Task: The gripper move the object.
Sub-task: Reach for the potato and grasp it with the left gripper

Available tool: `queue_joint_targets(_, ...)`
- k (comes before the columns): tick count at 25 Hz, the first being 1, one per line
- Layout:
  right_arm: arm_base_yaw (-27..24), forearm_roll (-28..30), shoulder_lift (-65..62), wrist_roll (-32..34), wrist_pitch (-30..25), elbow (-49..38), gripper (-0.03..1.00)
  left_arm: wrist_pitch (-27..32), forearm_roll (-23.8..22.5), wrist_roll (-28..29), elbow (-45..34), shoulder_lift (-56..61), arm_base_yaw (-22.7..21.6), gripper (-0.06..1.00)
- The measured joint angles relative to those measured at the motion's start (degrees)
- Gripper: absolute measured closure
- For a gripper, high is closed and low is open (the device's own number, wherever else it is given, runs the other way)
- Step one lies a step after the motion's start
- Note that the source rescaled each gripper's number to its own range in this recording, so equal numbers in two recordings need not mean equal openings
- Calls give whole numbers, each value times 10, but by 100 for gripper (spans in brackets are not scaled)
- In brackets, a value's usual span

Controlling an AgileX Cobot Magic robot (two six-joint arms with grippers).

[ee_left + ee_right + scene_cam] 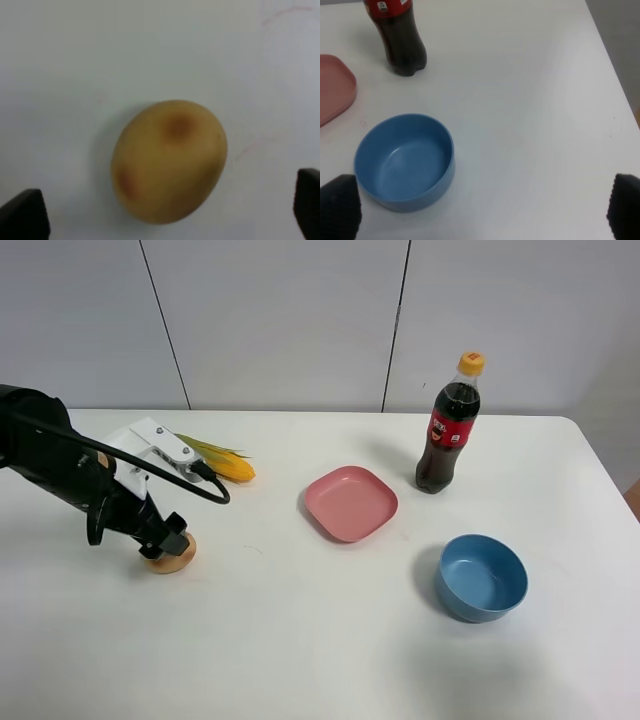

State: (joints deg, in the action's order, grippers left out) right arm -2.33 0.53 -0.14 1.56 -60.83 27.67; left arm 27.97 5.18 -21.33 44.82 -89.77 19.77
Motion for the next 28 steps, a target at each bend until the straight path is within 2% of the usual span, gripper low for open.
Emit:
queue_joint_targets(17,0,0,0,0,0,0,-3,-46,17,-4,0,-97,0,-6)
queue_joint_targets(28,0,0,0,0,0,0,-3,-97,40,-4,1,-152,0,-6)
